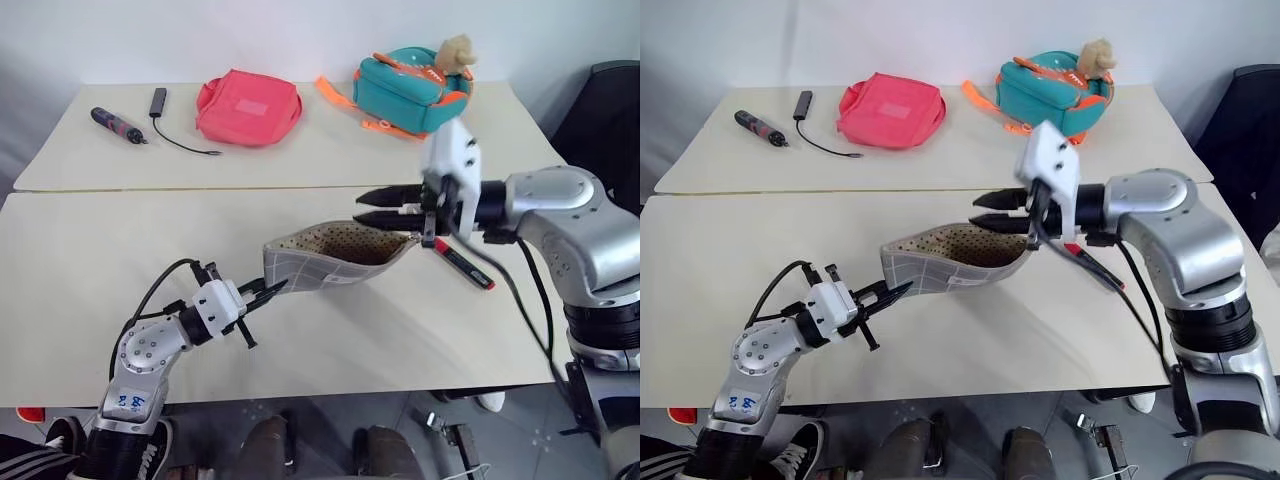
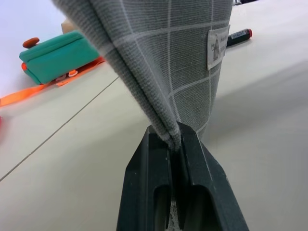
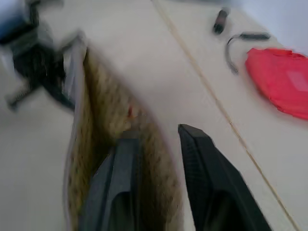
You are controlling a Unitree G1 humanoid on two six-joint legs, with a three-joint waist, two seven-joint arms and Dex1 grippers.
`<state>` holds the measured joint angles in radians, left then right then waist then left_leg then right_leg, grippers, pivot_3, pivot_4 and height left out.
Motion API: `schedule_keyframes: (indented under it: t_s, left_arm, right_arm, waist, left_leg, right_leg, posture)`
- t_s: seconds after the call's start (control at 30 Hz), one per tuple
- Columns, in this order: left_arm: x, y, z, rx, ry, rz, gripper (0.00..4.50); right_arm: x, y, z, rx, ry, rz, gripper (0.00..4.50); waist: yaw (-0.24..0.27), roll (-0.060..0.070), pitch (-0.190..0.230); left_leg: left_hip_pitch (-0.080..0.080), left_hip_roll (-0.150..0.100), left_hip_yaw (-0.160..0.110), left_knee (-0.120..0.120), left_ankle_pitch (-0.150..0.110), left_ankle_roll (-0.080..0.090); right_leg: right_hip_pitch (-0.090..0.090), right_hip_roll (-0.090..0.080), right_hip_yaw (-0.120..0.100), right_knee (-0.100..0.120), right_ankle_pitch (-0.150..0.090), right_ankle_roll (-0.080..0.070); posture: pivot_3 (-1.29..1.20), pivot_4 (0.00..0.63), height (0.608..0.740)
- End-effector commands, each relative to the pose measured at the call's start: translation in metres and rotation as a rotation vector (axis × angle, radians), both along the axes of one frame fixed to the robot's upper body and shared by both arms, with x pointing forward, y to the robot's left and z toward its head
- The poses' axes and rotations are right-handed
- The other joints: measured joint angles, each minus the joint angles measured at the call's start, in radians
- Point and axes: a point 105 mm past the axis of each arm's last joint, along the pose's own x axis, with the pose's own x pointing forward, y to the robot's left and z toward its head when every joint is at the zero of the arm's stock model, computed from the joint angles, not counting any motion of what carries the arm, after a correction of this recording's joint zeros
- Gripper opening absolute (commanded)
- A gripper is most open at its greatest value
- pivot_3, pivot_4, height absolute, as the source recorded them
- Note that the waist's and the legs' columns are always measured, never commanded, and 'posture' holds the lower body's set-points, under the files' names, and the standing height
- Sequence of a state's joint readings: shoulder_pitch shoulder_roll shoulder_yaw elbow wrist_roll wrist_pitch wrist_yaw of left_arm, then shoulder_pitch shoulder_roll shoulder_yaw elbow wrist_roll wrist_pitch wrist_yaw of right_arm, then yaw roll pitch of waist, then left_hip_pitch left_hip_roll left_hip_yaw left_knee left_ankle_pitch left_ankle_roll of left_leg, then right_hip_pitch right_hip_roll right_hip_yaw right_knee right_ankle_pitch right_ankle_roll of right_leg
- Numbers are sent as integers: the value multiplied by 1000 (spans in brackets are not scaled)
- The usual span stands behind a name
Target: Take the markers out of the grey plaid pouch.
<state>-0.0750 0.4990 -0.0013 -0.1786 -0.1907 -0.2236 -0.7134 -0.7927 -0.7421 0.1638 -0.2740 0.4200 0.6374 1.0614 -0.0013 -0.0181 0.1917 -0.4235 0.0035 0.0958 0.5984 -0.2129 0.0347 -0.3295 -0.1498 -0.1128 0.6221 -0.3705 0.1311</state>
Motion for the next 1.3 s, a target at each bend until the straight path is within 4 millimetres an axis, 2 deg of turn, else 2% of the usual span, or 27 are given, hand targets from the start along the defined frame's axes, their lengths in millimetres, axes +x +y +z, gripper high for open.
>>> schedule_keyframes:
  t_s: [0.03, 0.23, 0.4, 0.57, 0.7, 0.83, 0.93, 1.1, 1.3]
  left_arm:
    - [-1, -3, 6, 2, -35, -13, 0]
    - [-1, -6, 7, 2, -40, -22, 0]
    - [-2, -8, 5, 0, -31, -36, 0]
    - [-2, -9, 2, -10, -6, -53, 0]
    - [-3, -10, 1, -22, 16, -67, 0]
    - [-3, -12, 0, -23, 22, -71, 0]
    - [-4, -13, -1, -24, 25, -76, 0]
    - [-5, -14, -1, -23, 26, -79, 0]
    - [-6, -14, -2, -23, 28, -75, 0]
  right_arm:
    - [-8, 5, 4, -33, -76, 62, 1336]
    - [-11, 13, -22, -151, -83, 116, 1336]
    - [20, 13, -48, -363, -236, 33, 1336]
    - [31, 24, -53, -407, -274, 42, 1336]
    - [34, 30, -66, -468, -302, 52, 1336]
    - [42, 29, -70, -500, -325, 27, 1336]
    - [43, 30, -83, -542, -315, 39, 1336]
    - [38, 32, -92, -553, -264, 64, 1336]
    - [39, 37, -96, -562, -284, 75, 1336]
  waist:
    - [-1, 0, 0]
    - [-2, 0, 0]
    - [-3, 0, 0]
    - [-4, 0, 0]
    - [-5, 0, 0]
    - [-5, 0, 0]
    - [-5, 0, 0]
    - [-6, 0, 0]
    - [-7, 0, 0]
  left_leg:
    - [0, 0, 0, 0, 0, 0]
    - [1, 0, 0, 0, 0, 0]
    - [1, 0, 0, 1, 0, 0]
    - [1, 0, 0, 3, 1, -1]
    - [1, 1, 0, 4, 1, -1]
    - [1, 0, 0, 4, 0, -1]
    - [1, 0, 0, 4, 1, -1]
    - [1, 0, 0, 4, 1, -1]
    - [1, 1, 0, 4, 0, -1]
  right_leg:
    - [0, 0, 0, 0, 0, 0]
    - [1, 0, 0, 0, 0, 0]
    - [1, 0, 0, 1, 0, 0]
    - [1, 1, 0, 3, 0, 0]
    - [1, 1, 0, 4, 0, 0]
    - [0, 1, 0, 4, 0, 0]
    - [1, 1, 0, 4, 0, 0]
    - [0, 1, 0, 4, 0, 0]
    - [1, 1, 0, 4, 0, 0]
  posture:
    - [0, 150, 740]
    - [0, 150, 740]
    - [0, 150, 740]
    - [0, 150, 740]
    - [0, 150, 740]
    - [0, 150, 740]
    - [0, 150, 740]
    - [0, 150, 740]
    - [0, 150, 740]
